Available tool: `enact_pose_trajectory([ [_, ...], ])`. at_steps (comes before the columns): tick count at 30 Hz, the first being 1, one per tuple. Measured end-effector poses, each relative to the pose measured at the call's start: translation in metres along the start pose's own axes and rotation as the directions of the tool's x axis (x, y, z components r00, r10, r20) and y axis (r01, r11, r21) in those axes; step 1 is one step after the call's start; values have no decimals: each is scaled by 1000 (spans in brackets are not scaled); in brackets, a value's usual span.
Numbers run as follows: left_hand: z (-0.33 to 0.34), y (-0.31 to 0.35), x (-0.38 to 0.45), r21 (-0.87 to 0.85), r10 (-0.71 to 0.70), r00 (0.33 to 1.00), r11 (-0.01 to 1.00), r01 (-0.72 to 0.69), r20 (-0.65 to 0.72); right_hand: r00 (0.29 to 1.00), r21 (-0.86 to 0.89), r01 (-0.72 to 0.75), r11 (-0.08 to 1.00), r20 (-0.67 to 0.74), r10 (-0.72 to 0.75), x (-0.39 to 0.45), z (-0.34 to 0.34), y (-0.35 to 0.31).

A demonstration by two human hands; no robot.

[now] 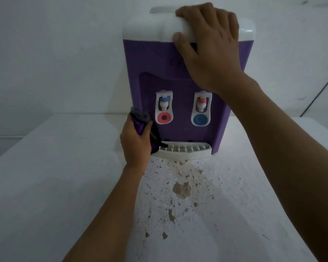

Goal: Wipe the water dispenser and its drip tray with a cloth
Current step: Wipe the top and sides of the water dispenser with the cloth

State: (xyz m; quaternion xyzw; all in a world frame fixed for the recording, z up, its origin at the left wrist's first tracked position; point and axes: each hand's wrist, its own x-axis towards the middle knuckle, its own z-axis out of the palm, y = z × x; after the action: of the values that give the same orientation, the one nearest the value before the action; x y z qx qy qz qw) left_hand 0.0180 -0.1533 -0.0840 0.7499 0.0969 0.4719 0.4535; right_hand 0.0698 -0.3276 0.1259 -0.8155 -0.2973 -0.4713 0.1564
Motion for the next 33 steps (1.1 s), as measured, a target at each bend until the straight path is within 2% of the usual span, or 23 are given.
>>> enact_pose_trajectory([
  [6, 1, 41, 40, -190, 34, 990, 980, -60, -137, 1000, 46, 1, 999, -14, 0, 0, 0, 0],
  [9, 0, 76, 77, -220, 115, 984, 965, -142, -134, 1000, 61, -4, 998, -7, 4, -2, 0, 0],
  [13, 1, 111, 110, -151, 229, 968, 958, -243, -104, 1000, 71, -2, 997, -11, 3, -2, 0, -1],
  [18, 3, 131, 112, 2, 415, 909, 910, -415, -38, 999, 81, -8, 997, -30, 10, -1, 2, -2],
  [22, 14, 144, 99, 137, 509, 860, 850, -509, 33, 998, 204, -58, 977, -18, 63, 1, -1, -2],
  [26, 22, 150, 82, 160, 596, 796, 779, -606, 107, 983, 428, -180, 885, 62, 170, 4, -13, -1],
  [29, 29, 155, 75, 318, 662, 723, 655, -686, 197, 953, 597, -303, 743, 200, 228, 11, -28, 2],
  [31, 31, 158, 73, 437, 676, 691, 557, -706, 254, 937, 635, -348, 689, 260, 234, 15, -37, 6],
  [33, 30, 163, 75, 482, 681, 670, 500, -720, 295, 920, 680, -391, 621, 319, 229, 19, -44, 12],
])
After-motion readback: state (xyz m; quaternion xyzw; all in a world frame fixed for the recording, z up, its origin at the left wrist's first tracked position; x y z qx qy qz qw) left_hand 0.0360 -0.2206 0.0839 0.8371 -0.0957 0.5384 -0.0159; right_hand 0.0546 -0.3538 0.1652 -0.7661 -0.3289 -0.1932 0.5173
